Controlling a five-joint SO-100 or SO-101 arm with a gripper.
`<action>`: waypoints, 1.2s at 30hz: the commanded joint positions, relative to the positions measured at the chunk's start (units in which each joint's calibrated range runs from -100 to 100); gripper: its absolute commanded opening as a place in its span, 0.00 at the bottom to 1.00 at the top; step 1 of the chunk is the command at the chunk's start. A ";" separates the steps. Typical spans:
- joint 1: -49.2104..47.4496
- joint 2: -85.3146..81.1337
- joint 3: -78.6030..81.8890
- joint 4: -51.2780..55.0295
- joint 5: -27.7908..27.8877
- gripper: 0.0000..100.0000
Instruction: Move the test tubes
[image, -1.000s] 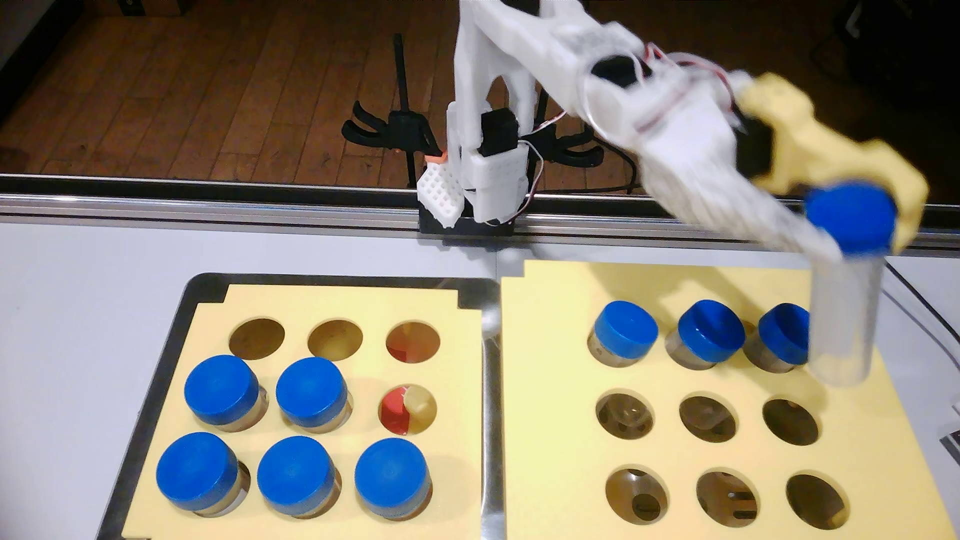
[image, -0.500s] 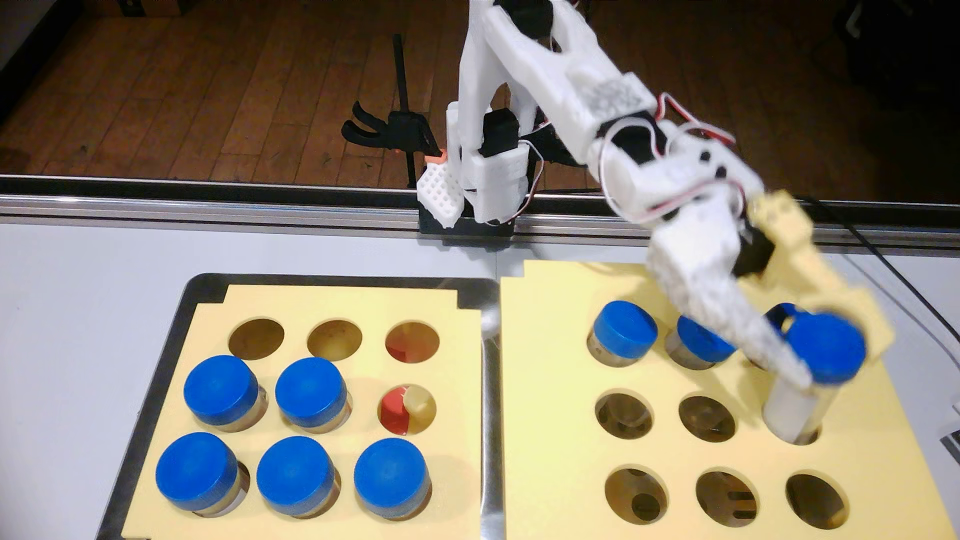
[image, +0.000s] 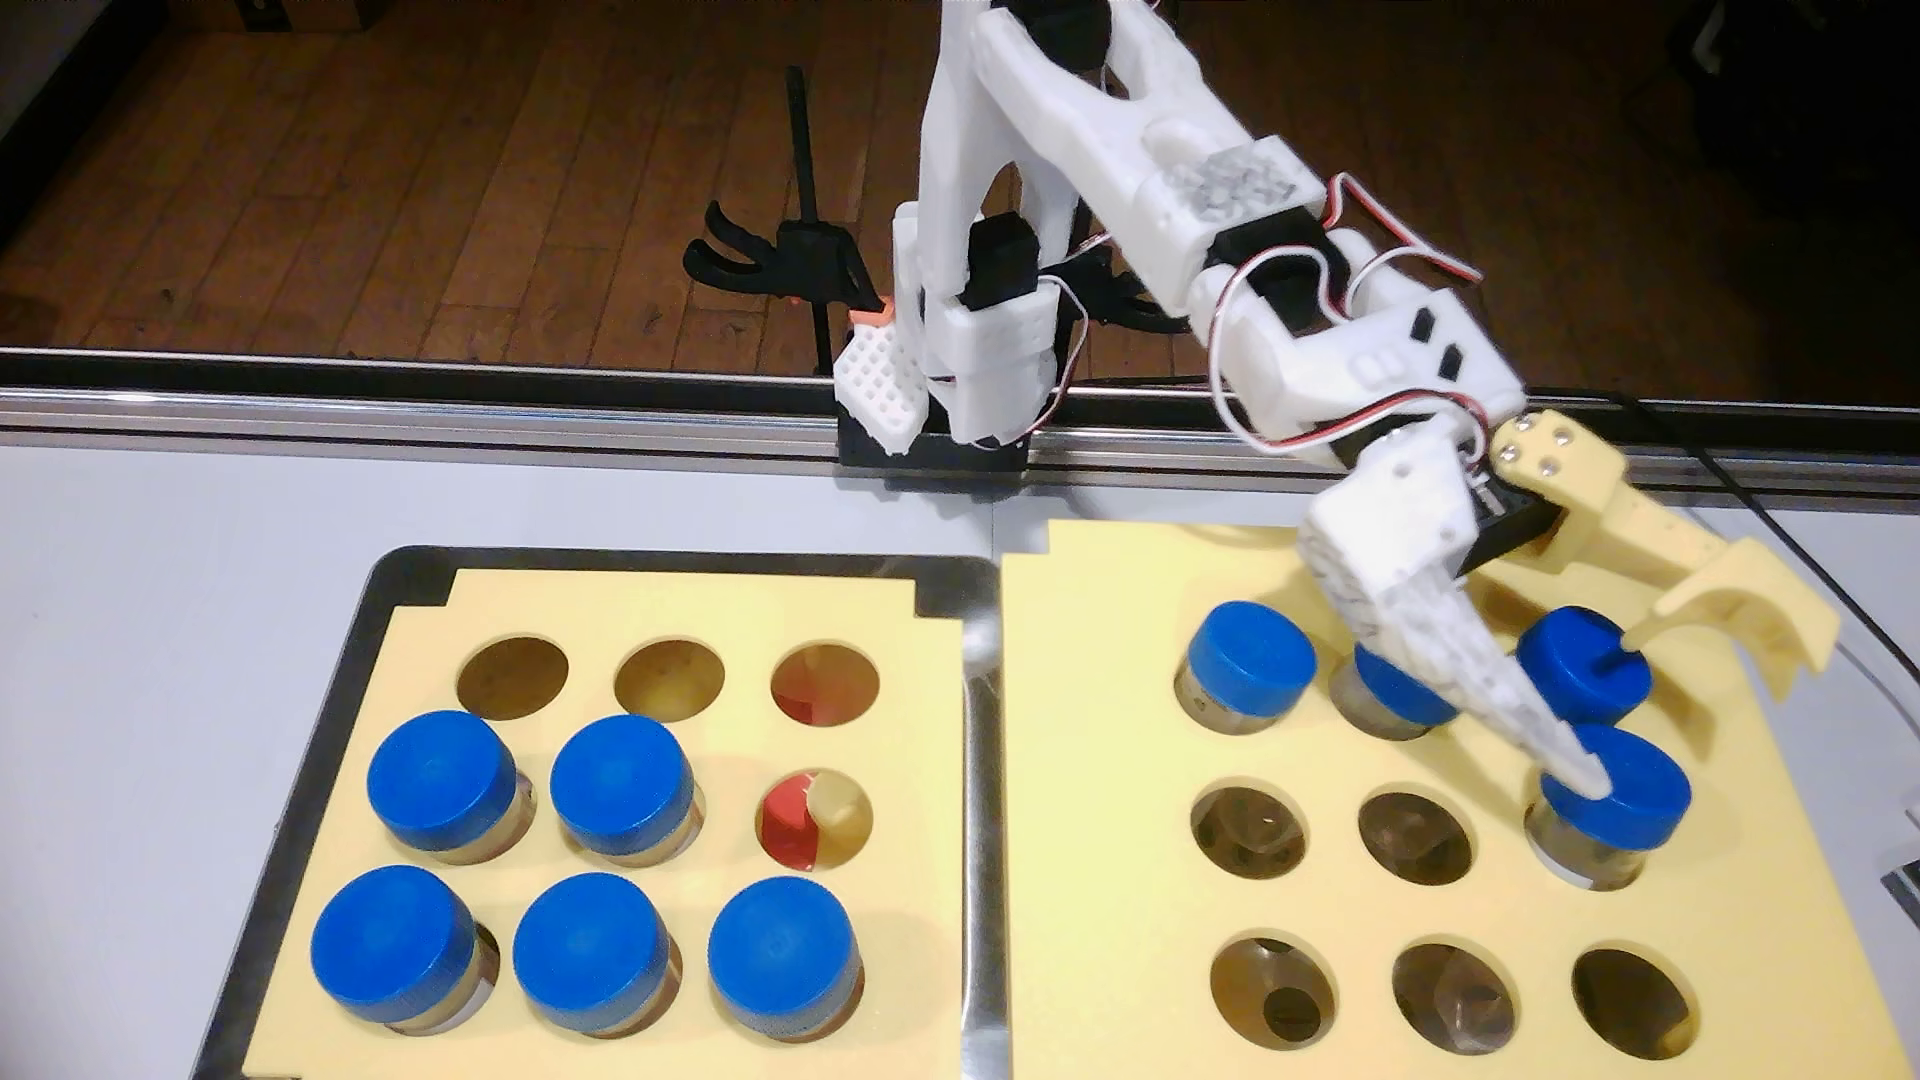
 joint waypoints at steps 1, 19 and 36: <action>8.29 -1.03 -6.88 0.56 -0.08 0.34; 42.75 -45.06 39.97 1.24 2.64 0.30; 44.01 -19.18 22.81 -5.51 5.26 0.29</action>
